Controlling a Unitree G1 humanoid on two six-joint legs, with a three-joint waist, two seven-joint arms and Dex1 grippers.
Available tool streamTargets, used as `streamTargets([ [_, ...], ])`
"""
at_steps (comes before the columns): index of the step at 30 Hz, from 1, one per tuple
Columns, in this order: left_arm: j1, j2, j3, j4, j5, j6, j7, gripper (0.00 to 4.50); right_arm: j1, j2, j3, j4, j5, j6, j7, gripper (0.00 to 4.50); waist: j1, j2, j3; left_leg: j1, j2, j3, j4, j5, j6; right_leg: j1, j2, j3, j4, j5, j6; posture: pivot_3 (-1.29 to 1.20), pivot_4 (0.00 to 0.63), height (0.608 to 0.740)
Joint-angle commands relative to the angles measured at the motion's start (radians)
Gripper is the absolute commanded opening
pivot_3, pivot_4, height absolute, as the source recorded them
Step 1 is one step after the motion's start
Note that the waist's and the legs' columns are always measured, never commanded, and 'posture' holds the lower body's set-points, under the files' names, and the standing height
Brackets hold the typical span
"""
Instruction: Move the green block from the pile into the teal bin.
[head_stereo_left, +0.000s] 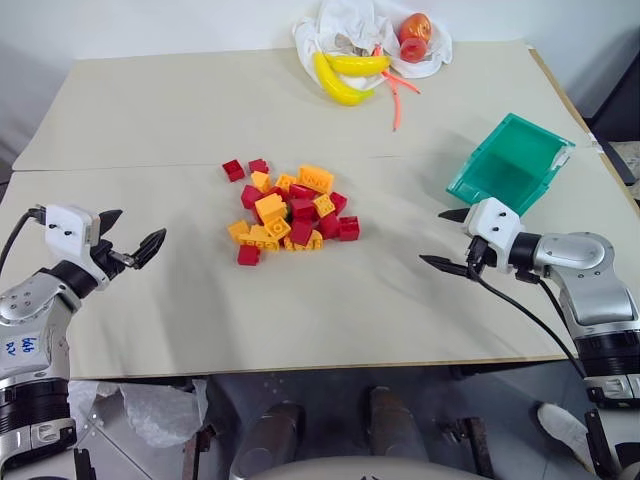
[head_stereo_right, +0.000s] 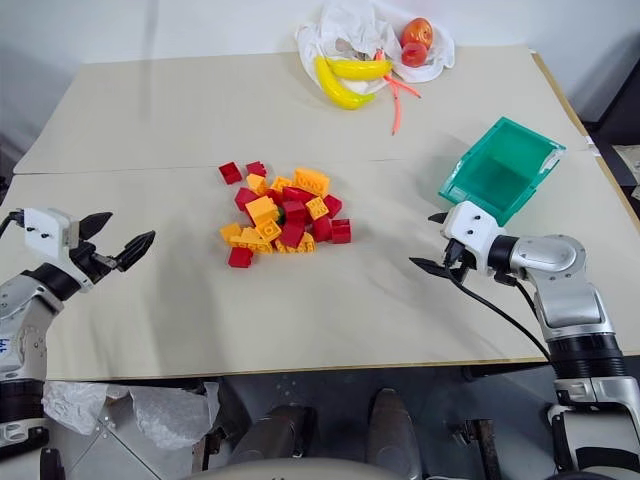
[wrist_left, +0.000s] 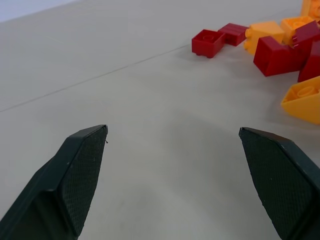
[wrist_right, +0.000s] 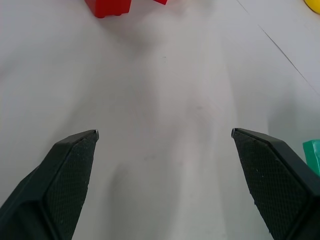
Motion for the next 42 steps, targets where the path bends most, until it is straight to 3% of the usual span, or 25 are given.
streamTargets([
  [1, 0.005, 0.018, 0.0, -0.024, 0.008, -0.049, -0.026, 4.5, -0.01, -0.001, -0.035, -0.058, 0.041, 0.011, 0.002, 4.46, 0.003, 0.0, 0.0, 0.0, 0.0, 0.001, 0.0, 0.0, 0.0, 0.0, 0.0, 0.0, 0.0, 0.0, 0.0, 0.0, 0.15, 0.74],
  [11, -0.001, 0.002, 0.008, -0.073, -0.033, -0.009, -0.017, 4.5, 0.028, 0.031, -0.058, -0.22, 0.159, 0.172, -0.03, 4.46, 0.004, 0.0, 0.0, 0.0, 0.005, 0.007, 0.0, -0.003, -0.001, -0.004, 0.006, 0.007, 0.0, 0.001, -0.001, 0.0, 0.15, 0.74],
  [17, 0.026, -0.005, -0.043, -0.135, -0.073, 0.002, -0.133, 4.5, 0.059, 0.093, -0.052, -0.403, 0.254, 0.371, -0.111, 4.46, 0.005, 0.0, 0.0, 0.0, 0.009, 0.01, 0.0, -0.005, -0.002, -0.006, 0.012, 0.011, -0.002, 0.002, -0.002, 0.0, 0.15, 0.74],
  [22, 0.0, -0.014, -0.066, -0.095, -0.051, -0.051, -0.16, 4.5, 0.073, 0.113, 0.002, -0.517, 0.24, 0.449, -0.166, 4.46, 0.006, 0.0, 0.0, 0.0, 0.01, 0.011, 0.001, -0.005, -0.002, -0.006, 0.013, 0.012, -0.002, 0.003, -0.002, 0.0, 0.15, 0.74],
  [34, -0.083, -0.049, -0.084, -0.033, -0.076, -0.1, -0.219, 4.5, 0.084, 0.089, -0.021, -0.474, 0.228, 0.376, -0.156, 4.46, 0.005, -0.001, 0.0, 0.0, 0.011, 0.015, 0.001, -0.006, -0.001, -0.008, 0.014, 0.014, -0.002, 0.004, -0.002, 0.0, 0.15, 0.74],
  [42, -0.174, -0.039, -0.149, 0.022, -0.105, -0.045, -0.351, 2.06, 0.052, 0.082, -0.029, -0.389, 0.26, 0.323, -0.069, 4.5, 0.006, -0.001, 0.0, -0.001, 0.012, 0.018, 0.001, -0.007, -0.001, -0.009, 0.015, 0.016, -0.002, 0.004, -0.002, 0.0, 0.15, 0.74],
])
